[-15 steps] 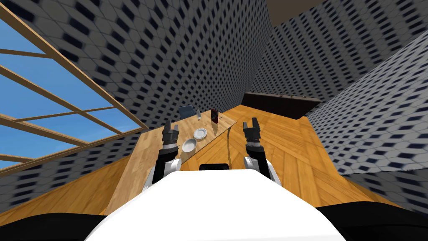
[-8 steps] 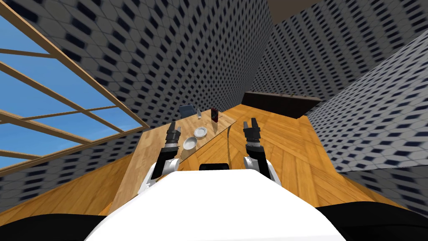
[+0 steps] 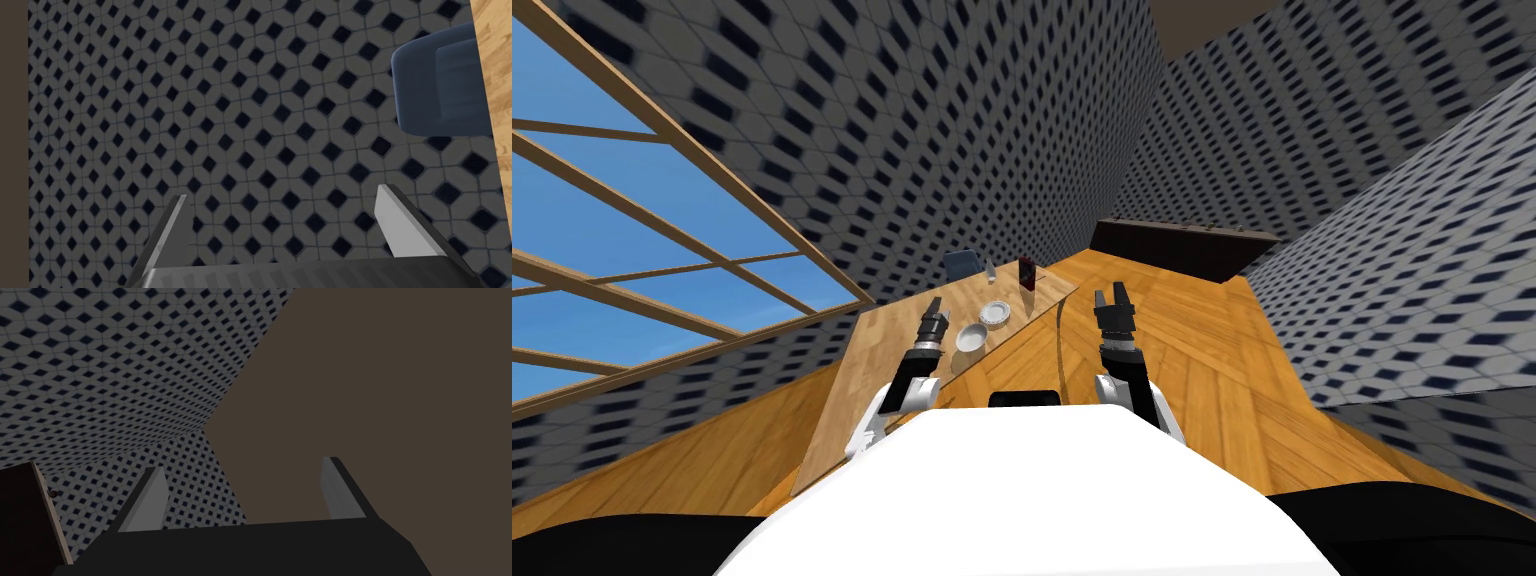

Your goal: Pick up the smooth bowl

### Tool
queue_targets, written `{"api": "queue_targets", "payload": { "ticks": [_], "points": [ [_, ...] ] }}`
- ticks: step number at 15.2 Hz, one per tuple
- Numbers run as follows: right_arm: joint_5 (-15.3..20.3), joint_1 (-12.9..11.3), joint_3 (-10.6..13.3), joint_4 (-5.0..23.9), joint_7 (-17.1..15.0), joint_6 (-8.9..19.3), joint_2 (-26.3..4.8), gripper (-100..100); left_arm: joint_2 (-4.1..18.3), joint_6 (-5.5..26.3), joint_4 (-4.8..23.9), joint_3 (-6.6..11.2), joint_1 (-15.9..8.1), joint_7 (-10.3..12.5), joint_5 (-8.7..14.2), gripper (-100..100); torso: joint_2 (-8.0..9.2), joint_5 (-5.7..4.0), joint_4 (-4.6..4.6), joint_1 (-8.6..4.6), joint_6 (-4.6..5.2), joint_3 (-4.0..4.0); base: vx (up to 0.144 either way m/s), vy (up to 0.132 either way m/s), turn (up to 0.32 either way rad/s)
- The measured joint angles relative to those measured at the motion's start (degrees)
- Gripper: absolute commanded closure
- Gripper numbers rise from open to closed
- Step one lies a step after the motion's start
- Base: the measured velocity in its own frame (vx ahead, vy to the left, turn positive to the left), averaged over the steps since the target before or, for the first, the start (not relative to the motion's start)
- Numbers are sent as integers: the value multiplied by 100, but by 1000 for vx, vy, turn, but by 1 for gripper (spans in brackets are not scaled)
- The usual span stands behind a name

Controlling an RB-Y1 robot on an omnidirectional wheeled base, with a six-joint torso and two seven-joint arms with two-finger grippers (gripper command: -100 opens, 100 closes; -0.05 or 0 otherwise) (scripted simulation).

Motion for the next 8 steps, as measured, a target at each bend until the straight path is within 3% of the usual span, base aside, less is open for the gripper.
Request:
{"api": "queue_targets", "payload": {
  "ticks": [8],
  "points": [
    [0, 0, 0, 0, 0, 0, 0, 0, 322, 848, 446, 48, -166, 152, 195, -100, 1, 0, 1, 4, -1, 1, -55, 36, -7]
  ]
}}
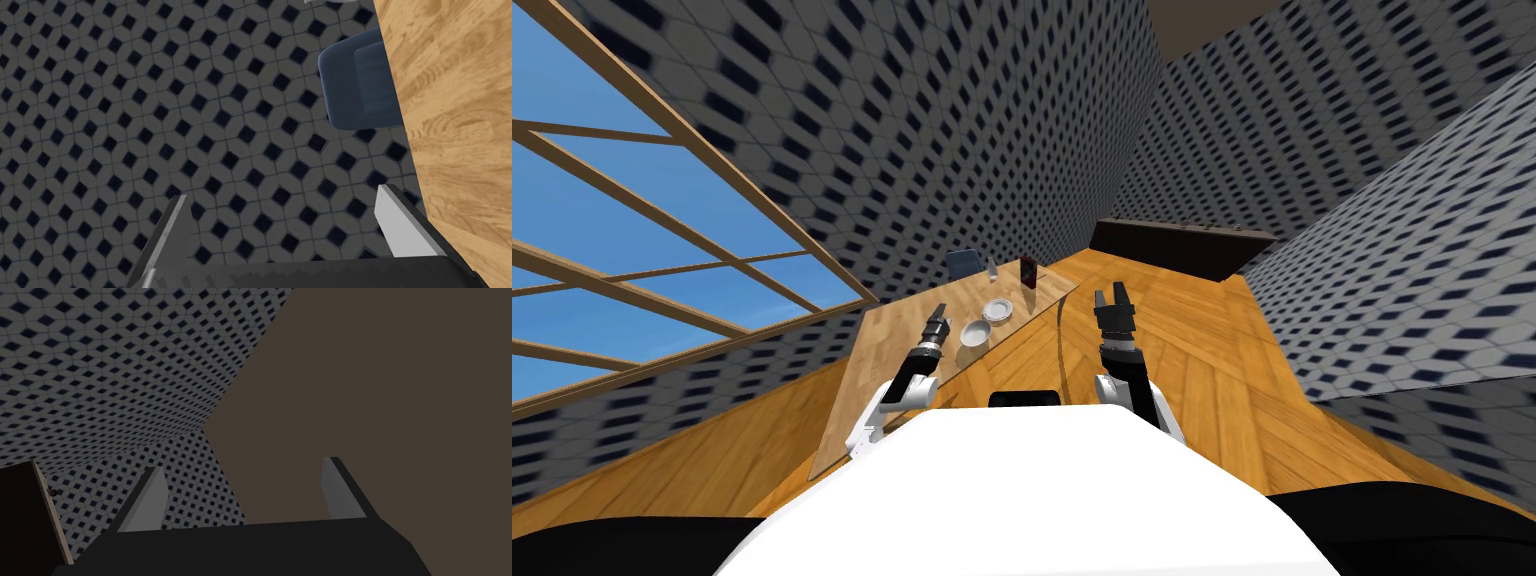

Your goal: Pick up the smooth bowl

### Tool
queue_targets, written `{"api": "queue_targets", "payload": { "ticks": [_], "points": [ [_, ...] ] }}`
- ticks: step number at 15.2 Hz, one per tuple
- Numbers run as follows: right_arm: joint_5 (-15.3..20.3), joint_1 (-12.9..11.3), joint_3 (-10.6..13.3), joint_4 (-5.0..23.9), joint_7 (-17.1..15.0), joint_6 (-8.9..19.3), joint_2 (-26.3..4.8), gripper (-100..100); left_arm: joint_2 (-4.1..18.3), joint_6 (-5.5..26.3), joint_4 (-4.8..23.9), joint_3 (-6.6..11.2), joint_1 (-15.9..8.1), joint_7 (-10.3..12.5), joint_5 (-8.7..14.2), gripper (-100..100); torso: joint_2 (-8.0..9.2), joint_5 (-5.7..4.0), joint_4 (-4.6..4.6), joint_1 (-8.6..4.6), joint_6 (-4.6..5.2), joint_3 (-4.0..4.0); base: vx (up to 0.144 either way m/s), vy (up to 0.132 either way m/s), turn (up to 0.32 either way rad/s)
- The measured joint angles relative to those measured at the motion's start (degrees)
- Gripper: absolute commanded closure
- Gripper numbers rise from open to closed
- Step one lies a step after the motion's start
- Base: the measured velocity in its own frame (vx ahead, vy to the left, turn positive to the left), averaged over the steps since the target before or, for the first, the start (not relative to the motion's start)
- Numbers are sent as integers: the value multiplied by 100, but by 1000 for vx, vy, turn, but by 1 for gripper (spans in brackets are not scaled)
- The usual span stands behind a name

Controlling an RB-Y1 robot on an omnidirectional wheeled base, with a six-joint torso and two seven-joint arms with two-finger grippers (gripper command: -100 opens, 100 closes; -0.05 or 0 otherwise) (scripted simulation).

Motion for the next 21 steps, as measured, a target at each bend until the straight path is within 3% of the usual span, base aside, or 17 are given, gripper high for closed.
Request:
{"api": "queue_targets", "payload": {
  "ticks": [4, 13, 21],
  "points": [
    [0, 0, 0, 0, 0, 0, 0, 0, 126, 375, 337, 6, -154, 64, 82, -100, -2, 0, -1, -1, 0, -1, -49, 37, -24],
    [0, 0, 0, 0, 0, 0, 0, 0, 406, 1266, 758, -16, -305, 213, 275, -100, -5, -1, -1, -3, 2, -3, -41, 35, -60],
    [0, 0, 0, 0, 0, 0, 0, 0, 657, 2096, 1226, -166, -420, 299, 410, -100, -16, 1, -3, 4, 3, -9, -22, 43, -153]
  ]
}}
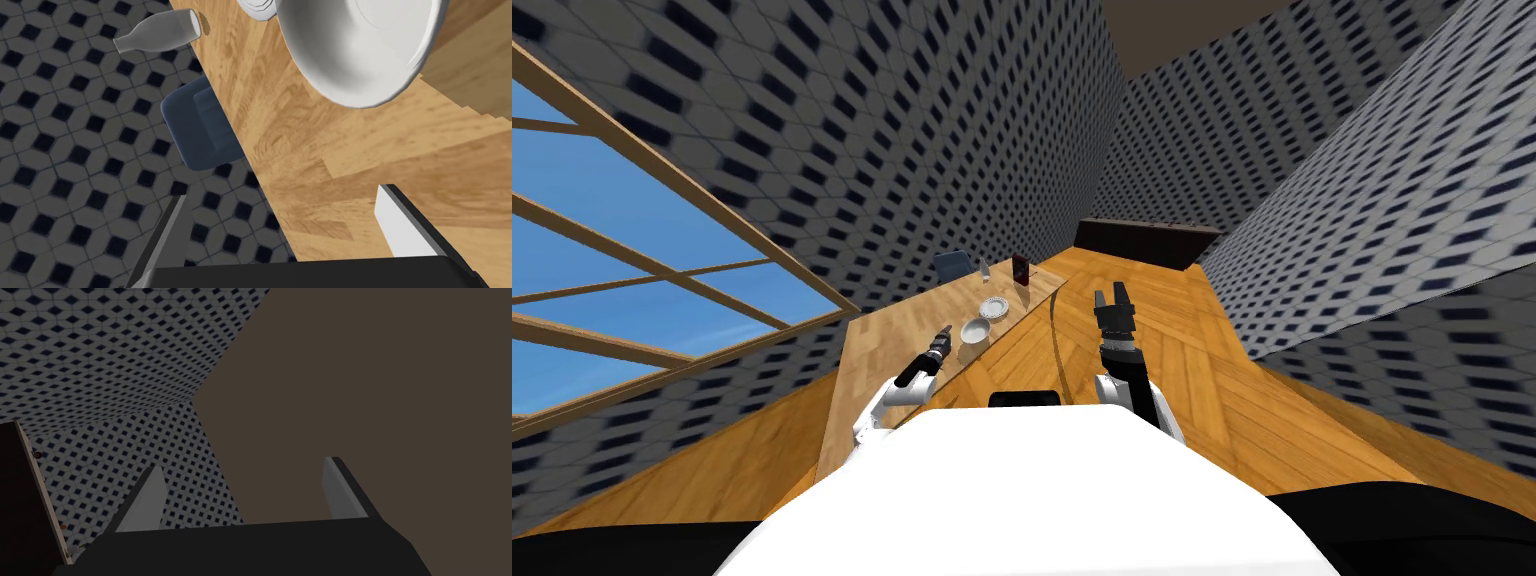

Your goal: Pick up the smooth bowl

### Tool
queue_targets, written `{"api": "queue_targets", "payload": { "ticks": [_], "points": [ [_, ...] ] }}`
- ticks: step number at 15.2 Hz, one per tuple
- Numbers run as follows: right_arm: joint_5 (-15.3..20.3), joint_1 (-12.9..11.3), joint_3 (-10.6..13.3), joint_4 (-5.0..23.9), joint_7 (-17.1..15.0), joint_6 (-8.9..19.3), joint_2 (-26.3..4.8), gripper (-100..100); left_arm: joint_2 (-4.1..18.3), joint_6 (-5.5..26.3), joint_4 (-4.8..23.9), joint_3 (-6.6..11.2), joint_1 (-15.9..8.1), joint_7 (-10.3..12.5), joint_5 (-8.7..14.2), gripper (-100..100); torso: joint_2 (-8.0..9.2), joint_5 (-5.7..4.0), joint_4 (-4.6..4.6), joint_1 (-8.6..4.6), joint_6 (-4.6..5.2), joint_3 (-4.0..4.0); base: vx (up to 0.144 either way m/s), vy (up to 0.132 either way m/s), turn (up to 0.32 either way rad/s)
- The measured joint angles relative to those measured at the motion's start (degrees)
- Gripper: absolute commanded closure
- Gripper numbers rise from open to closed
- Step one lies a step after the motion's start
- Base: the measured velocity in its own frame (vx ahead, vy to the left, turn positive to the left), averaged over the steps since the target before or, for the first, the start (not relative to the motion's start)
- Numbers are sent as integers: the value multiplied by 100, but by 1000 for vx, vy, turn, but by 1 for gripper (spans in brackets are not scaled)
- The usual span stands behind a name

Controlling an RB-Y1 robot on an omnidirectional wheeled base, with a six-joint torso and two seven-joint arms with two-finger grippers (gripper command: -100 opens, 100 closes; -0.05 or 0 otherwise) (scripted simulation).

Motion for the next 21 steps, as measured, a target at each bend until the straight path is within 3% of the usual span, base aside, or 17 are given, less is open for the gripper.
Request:
{"api": "queue_targets", "payload": {
  "ticks": [14, 18, 21],
  "points": [
    [0, 1, 0, 0, 0, 0, 0, 0, 504, 1395, 732, -502, 21, -48, 70, -100, -27, 1, -6, 4, 2, -15, 22, 60, -269],
    [0, 1, -1, 0, 0, 0, 0, 0, 550, 1602, 871, -597, 43, -74, 41, -100, -23, 0, -5, -3, -3, -13, 12, 39, -146],
    [0, 1, 0, 0, 0, 0, 0, 0, 515, 1492, 1157, -554, -105, -81, 36, -100, -13, -4, -3, -20, -2, -8, -20, -2, -81]
  ]
}}
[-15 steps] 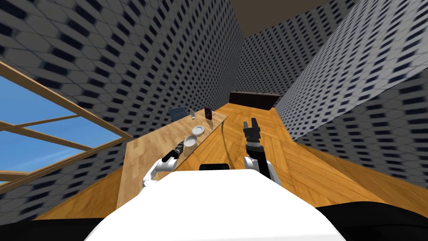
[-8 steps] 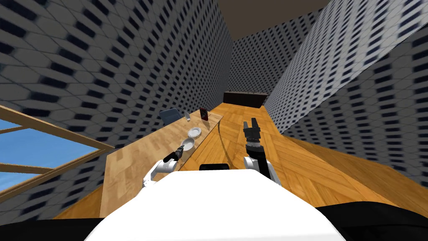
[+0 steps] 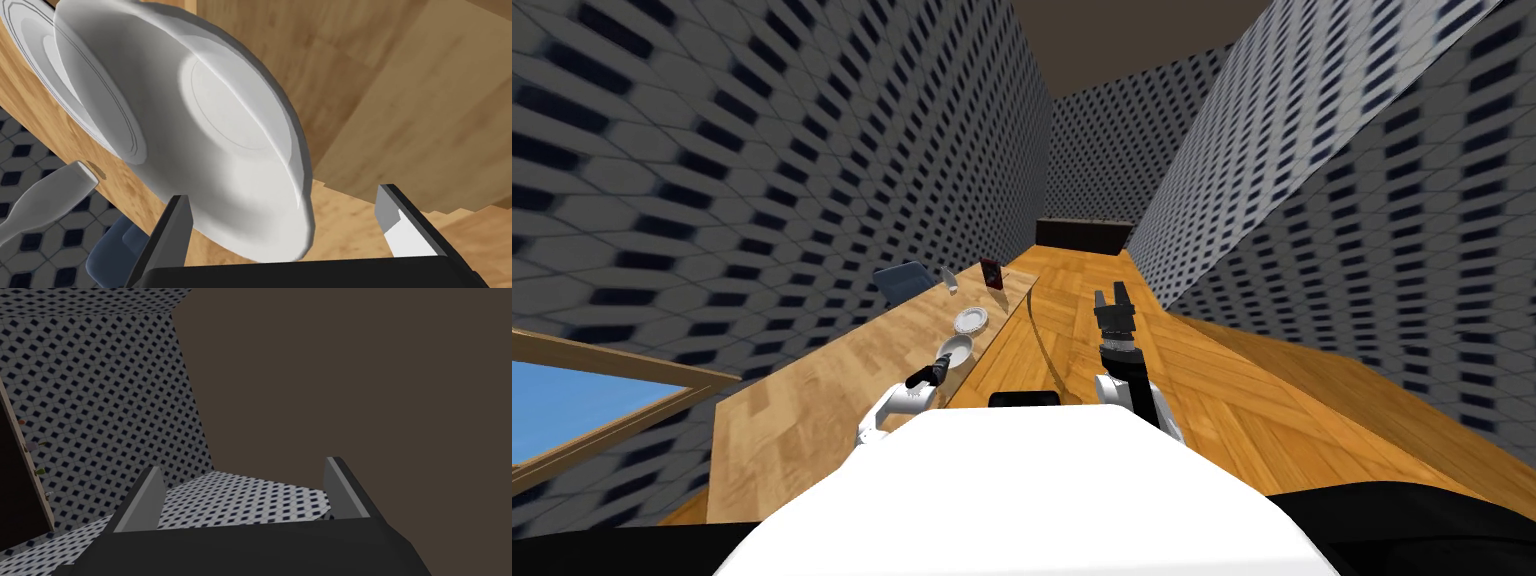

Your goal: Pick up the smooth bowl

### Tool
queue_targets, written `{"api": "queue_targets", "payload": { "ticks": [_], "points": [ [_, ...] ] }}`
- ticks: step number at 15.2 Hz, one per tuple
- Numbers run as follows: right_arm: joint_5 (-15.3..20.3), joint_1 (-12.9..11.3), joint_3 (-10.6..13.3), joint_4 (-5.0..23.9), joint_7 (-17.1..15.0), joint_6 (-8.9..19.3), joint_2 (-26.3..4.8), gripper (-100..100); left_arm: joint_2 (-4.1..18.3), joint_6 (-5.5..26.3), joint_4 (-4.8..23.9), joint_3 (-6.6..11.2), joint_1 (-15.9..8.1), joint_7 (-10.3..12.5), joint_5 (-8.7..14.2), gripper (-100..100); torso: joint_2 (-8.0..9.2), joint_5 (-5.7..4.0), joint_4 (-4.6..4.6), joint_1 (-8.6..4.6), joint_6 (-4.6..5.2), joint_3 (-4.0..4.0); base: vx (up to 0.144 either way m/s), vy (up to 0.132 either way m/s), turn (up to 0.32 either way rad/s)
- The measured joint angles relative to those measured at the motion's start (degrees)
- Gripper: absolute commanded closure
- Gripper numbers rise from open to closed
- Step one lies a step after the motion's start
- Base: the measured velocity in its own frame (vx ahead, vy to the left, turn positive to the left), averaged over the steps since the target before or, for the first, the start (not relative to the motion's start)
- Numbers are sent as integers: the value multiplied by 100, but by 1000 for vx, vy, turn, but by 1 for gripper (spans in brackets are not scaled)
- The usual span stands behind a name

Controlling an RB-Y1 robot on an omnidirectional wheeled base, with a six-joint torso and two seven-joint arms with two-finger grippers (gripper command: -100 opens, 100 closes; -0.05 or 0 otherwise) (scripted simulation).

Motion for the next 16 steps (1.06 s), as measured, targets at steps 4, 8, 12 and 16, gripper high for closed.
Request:
{"api": "queue_targets", "payload": {
  "ticks": [4, 8, 12, 16],
  "points": [
    [0, 0, 0, 0, 0, 0, 0, 0, -34, -131, 323, 53, -169, -8, 1, -100, 3, -1, 1, -5, 0, 2, -17, -6, -41],
    [0, 0, 0, 0, 0, 0, 0, 0, -38, -138, 350, 53, -174, -9, 1, 100, -3, -4, 4, -6, 1, 1, -1, 0, -1],
    [0, 1, 0, 0, 0, 0, 0, 0, -27, -95, 209, 31, -110, -7, -6, 100, -4, -5, 1, -6, -9, 0, 14, 1, 58],
    [0, 1, 0, 0, 0, 0, 0, 0, 33, 62, -184, -22, 99, 2, 13, 100, -4, -5, 2, -6, -9, 0, 19, 3, 65]
  ]
}}
